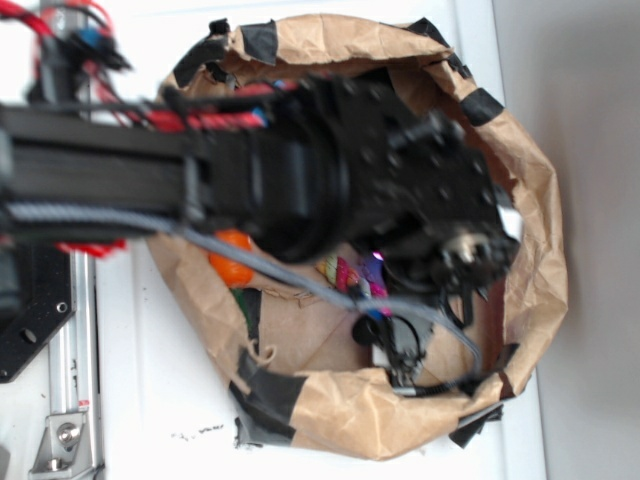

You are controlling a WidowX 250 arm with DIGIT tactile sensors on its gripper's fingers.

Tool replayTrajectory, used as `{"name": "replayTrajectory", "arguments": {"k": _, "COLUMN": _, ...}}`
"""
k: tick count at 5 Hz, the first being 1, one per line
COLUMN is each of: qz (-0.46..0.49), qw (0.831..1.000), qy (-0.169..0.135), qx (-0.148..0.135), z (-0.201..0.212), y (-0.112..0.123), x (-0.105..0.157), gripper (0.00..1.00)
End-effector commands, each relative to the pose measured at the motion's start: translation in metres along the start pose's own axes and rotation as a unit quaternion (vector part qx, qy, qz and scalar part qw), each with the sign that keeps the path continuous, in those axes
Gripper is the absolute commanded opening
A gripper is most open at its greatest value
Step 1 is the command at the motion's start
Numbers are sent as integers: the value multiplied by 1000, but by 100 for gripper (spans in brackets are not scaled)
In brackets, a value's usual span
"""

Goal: Grab the multicolored rope.

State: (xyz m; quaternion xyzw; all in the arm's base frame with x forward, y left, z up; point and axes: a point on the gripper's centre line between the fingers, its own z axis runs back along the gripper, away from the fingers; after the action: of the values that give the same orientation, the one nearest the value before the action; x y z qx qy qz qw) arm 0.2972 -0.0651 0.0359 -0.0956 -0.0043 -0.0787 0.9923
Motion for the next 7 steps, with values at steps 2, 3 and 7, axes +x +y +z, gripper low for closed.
{"name": "replayTrajectory", "arguments": {"k": 2, "qz": -51, "qw": 998, "qy": 38, "qx": -28, "z": -36, "y": -55, "x": -22, "gripper": 0}}
{"name": "replayTrajectory", "arguments": {"k": 3, "qz": -98, "qw": 994, "qy": 58, "qx": 8, "z": -51, "y": -75, "x": -42, "gripper": 0}}
{"name": "replayTrajectory", "arguments": {"k": 7, "qz": 61, "qw": 991, "qy": -116, "qx": 24, "z": 130, "y": 17, "x": -45, "gripper": 0}}
